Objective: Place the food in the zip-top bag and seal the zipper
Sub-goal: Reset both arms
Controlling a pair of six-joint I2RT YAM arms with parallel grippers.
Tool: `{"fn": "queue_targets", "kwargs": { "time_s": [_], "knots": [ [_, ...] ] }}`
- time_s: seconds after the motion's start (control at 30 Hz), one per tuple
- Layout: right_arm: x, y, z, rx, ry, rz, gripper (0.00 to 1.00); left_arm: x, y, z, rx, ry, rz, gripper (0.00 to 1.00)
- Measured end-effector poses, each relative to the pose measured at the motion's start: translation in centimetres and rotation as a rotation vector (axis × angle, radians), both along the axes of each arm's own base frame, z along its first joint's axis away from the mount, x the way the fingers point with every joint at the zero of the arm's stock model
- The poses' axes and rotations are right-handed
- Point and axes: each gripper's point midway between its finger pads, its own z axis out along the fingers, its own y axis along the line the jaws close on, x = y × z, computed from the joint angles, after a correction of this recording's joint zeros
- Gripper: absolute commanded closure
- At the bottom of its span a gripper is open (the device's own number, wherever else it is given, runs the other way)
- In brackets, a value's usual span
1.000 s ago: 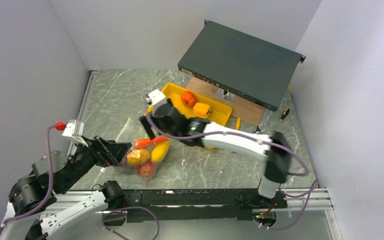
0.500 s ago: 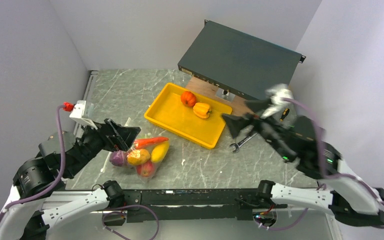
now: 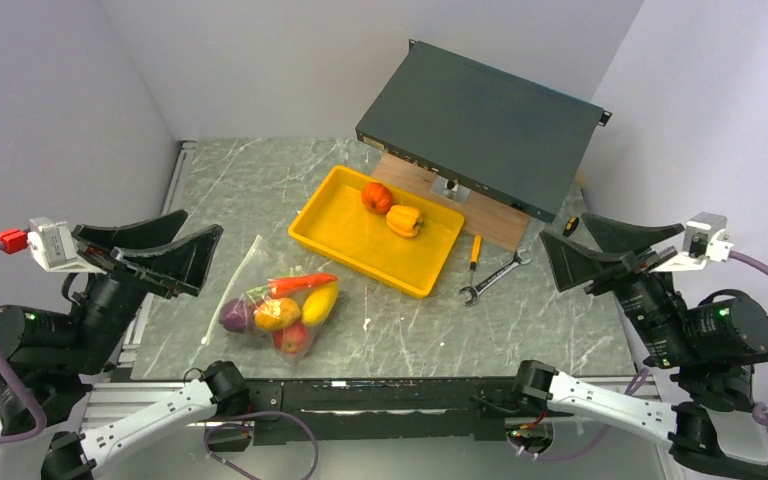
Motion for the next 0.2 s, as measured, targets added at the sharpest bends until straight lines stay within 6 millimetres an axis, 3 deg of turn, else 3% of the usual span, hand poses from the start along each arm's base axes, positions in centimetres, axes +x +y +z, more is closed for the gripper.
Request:
{"fn": "queue_targets", "kwargs": {
  "time_s": [0.2],
  "knots": [
    [0.23,-1.02,0.53,0.038,0.000,-0.043,0.00,0.12,0.42,0.31,0.007,-0.016,0.022,0.00]
  ]
}}
